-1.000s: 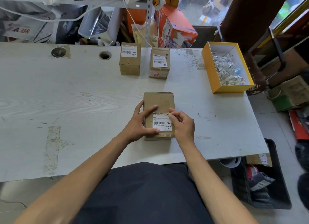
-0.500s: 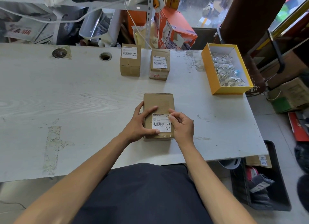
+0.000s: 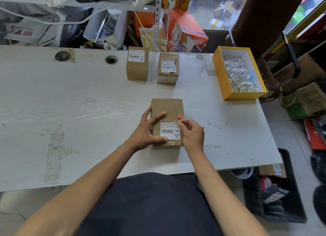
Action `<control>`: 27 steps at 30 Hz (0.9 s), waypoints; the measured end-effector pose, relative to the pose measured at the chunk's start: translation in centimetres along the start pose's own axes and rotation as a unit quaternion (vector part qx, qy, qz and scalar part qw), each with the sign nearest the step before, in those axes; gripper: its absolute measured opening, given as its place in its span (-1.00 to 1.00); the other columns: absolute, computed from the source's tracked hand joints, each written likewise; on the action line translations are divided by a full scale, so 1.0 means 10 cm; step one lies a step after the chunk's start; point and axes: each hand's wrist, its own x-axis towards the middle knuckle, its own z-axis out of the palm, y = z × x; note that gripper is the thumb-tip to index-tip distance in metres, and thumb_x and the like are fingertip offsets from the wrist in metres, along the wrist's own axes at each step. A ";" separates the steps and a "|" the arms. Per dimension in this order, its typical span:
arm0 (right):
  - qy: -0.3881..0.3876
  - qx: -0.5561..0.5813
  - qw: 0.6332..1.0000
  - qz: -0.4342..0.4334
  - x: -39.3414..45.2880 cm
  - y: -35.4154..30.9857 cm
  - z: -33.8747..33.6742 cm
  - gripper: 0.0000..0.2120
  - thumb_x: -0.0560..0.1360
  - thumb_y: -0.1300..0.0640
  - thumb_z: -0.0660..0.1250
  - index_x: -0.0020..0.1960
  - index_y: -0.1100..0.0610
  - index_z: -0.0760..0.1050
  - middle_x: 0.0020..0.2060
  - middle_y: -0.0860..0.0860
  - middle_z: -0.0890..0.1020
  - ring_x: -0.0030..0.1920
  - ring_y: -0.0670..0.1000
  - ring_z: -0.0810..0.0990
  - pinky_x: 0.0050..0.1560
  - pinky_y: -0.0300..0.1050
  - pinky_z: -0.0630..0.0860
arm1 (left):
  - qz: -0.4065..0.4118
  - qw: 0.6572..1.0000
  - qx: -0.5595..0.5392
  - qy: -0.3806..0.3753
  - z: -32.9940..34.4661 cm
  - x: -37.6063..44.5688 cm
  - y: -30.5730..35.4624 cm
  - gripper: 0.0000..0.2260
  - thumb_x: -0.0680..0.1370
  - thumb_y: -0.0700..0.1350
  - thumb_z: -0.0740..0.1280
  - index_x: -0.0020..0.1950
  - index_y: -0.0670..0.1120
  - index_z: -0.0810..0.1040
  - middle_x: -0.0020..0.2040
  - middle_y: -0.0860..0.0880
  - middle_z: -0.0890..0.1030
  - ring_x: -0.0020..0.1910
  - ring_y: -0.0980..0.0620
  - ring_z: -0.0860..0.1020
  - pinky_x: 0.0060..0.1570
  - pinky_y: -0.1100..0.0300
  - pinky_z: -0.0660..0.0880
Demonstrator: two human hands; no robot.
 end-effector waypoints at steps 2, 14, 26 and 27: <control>-0.001 0.001 1.000 -0.001 0.00 -0.01 0.00 -0.86 0.53 0.23 0.37 -0.17 0.05 0.61 0.10 -0.10 0.67 0.00 -0.16 0.66 -0.16 -0.20 0.63 | -0.001 1.000 0.000 -0.001 0.00 0.00 0.00 -0.17 0.20 0.26 0.59 0.42 0.41 0.34 0.57 0.20 -0.04 0.52 0.05 0.22 0.40 -0.06 0.42; -0.001 0.006 1.000 -0.001 0.00 0.00 0.01 -0.85 0.53 0.23 0.37 -0.18 0.03 0.61 0.11 -0.09 0.68 0.04 -0.10 0.66 -0.13 -0.16 0.64 | -0.002 1.000 0.003 -0.003 0.00 0.00 0.00 -0.18 0.21 0.24 0.58 0.42 0.42 0.33 0.56 0.21 -0.05 0.51 0.06 0.22 0.39 -0.03 0.43; 0.002 0.014 1.000 0.004 -0.01 -0.01 0.01 -0.90 0.53 0.24 0.37 -0.12 0.11 0.62 0.11 -0.07 0.67 0.01 -0.16 0.65 -0.22 -0.29 0.58 | -0.002 1.000 0.005 -0.004 0.00 0.00 0.01 -0.18 0.23 0.22 0.59 0.43 0.42 0.32 0.56 0.21 -0.05 0.49 0.10 0.19 0.42 -0.02 0.40; 0.001 0.016 1.000 0.005 -0.01 -0.01 0.01 -0.90 0.53 0.24 0.37 -0.13 0.11 0.62 0.11 -0.07 0.67 0.01 -0.16 0.65 -0.21 -0.28 0.59 | -0.002 1.000 0.005 -0.004 0.00 0.00 0.01 -0.18 0.24 0.21 0.60 0.43 0.42 0.32 0.56 0.21 -0.06 0.48 0.11 0.18 0.42 -0.01 0.39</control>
